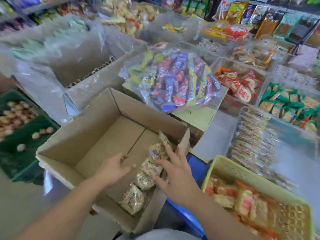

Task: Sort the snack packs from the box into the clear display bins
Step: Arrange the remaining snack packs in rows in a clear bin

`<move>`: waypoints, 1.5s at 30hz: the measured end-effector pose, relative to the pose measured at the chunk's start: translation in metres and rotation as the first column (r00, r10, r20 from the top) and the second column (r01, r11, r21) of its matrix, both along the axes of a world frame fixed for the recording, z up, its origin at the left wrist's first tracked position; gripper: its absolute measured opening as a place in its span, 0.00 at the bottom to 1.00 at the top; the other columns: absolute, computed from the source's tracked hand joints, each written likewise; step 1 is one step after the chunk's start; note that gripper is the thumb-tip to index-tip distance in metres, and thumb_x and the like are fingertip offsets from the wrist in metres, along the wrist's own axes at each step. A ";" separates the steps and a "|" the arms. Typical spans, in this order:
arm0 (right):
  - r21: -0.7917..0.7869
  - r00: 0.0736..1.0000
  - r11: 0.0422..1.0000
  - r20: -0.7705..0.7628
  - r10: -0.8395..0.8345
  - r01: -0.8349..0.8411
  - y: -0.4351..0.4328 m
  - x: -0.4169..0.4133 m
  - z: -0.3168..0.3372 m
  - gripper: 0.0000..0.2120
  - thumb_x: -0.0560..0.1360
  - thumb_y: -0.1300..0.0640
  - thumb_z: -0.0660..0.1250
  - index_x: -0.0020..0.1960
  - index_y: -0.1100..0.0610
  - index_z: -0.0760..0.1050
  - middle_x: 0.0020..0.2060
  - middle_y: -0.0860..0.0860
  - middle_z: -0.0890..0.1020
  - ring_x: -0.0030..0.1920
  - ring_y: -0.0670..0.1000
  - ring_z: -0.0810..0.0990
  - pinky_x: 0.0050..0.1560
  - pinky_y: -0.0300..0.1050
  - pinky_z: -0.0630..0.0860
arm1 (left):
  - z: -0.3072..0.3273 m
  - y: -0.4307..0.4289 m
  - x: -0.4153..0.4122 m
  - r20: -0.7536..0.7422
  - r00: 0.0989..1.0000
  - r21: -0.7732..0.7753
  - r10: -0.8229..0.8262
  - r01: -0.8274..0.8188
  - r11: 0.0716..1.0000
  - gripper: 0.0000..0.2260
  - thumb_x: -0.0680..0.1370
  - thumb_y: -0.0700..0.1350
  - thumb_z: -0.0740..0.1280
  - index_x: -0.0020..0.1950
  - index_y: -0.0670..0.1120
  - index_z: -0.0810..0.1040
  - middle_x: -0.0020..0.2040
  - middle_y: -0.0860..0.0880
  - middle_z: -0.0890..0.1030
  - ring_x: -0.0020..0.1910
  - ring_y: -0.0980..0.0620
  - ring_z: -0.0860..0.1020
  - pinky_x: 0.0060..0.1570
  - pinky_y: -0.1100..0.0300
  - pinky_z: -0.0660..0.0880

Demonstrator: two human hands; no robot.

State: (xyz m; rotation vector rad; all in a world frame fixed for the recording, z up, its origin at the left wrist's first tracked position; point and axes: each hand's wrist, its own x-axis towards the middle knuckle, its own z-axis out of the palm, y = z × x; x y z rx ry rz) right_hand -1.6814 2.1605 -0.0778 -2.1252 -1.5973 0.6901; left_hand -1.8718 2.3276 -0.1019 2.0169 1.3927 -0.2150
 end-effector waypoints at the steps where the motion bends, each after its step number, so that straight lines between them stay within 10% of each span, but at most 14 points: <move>1: -0.065 0.998 0.998 0.067 0.002 0.003 0.003 -0.008 -0.005 0.25 0.78 0.34 0.58 0.73 0.39 0.68 0.82 0.45 0.47 0.75 0.52 0.23 0.79 0.59 0.47 | -0.007 0.008 0.001 0.041 0.999 -0.036 0.017 -0.016 0.999 0.24 0.78 0.62 0.70 0.68 0.49 0.77 0.58 0.52 0.80 0.51 0.53 0.79 0.46 0.64 0.72; 5: -0.176 0.991 0.981 0.117 -0.061 0.081 0.007 -0.020 -0.007 0.28 0.73 0.34 0.50 0.71 0.36 0.67 0.81 0.42 0.45 0.75 0.52 0.21 0.77 0.67 0.55 | -0.038 0.032 0.029 0.113 0.994 -0.169 0.010 0.010 0.986 0.25 0.79 0.59 0.70 0.69 0.44 0.77 0.50 0.53 0.79 0.44 0.57 0.78 0.44 0.63 0.74; 9: -0.211 0.987 0.970 0.123 -0.099 0.123 0.007 -0.022 0.003 0.26 0.72 0.40 0.53 0.69 0.35 0.68 0.80 0.40 0.46 0.75 0.48 0.21 0.71 0.68 0.63 | -0.064 0.046 0.048 -0.137 0.955 -0.350 -0.262 0.200 0.915 0.30 0.79 0.65 0.66 0.71 0.44 0.76 0.68 0.43 0.79 0.58 0.47 0.79 0.60 0.52 0.75; 14: -0.252 0.987 0.959 0.117 -0.107 0.134 0.010 -0.024 0.009 0.23 0.75 0.44 0.59 0.70 0.38 0.69 0.80 0.40 0.47 0.75 0.48 0.21 0.71 0.68 0.65 | -0.085 0.040 0.048 -0.200 0.945 -0.500 -0.258 0.128 0.857 0.23 0.73 0.60 0.76 0.56 0.44 0.78 0.43 0.46 0.81 0.35 0.49 0.79 0.34 0.57 0.76; 23: -0.243 0.986 0.956 0.082 -0.148 0.164 0.012 -0.026 0.009 0.22 0.75 0.47 0.61 0.70 0.39 0.70 0.80 0.40 0.46 0.75 0.48 0.22 0.71 0.68 0.65 | -0.091 0.039 0.049 -0.237 0.898 -0.663 -0.371 0.130 0.737 0.12 0.71 0.49 0.81 0.43 0.46 0.80 0.28 0.50 0.77 0.24 0.53 0.73 0.30 0.62 0.72; 30: -0.241 0.986 0.956 0.042 -0.160 0.165 0.013 -0.027 0.010 0.24 0.75 0.48 0.61 0.71 0.40 0.70 0.80 0.39 0.46 0.75 0.47 0.22 0.73 0.69 0.61 | -0.078 0.022 0.043 -0.225 0.712 -0.676 -0.665 0.378 0.633 0.22 0.70 0.52 0.81 0.58 0.43 0.81 0.46 0.45 0.81 0.38 0.48 0.78 0.41 0.57 0.79; 36: -0.225 0.984 0.958 0.014 -0.179 0.178 0.013 -0.027 0.011 0.25 0.73 0.47 0.60 0.70 0.39 0.71 0.80 0.39 0.47 0.76 0.47 0.23 0.72 0.71 0.62 | -0.074 0.016 0.038 -0.148 0.788 -0.667 -0.597 0.366 0.649 0.22 0.72 0.45 0.78 0.62 0.41 0.77 0.36 0.48 0.77 0.27 0.54 0.71 0.26 0.62 0.68; 45: -0.195 0.983 0.965 -0.013 -0.183 0.177 0.011 -0.025 0.006 0.24 0.73 0.48 0.61 0.69 0.38 0.71 0.80 0.39 0.47 0.76 0.48 0.23 0.71 0.74 0.60 | -0.050 0.055 0.042 0.012 0.922 -0.655 -0.386 0.299 0.694 0.27 0.70 0.37 0.78 0.65 0.49 0.72 0.51 0.43 0.85 0.35 0.49 0.80 0.29 0.58 0.74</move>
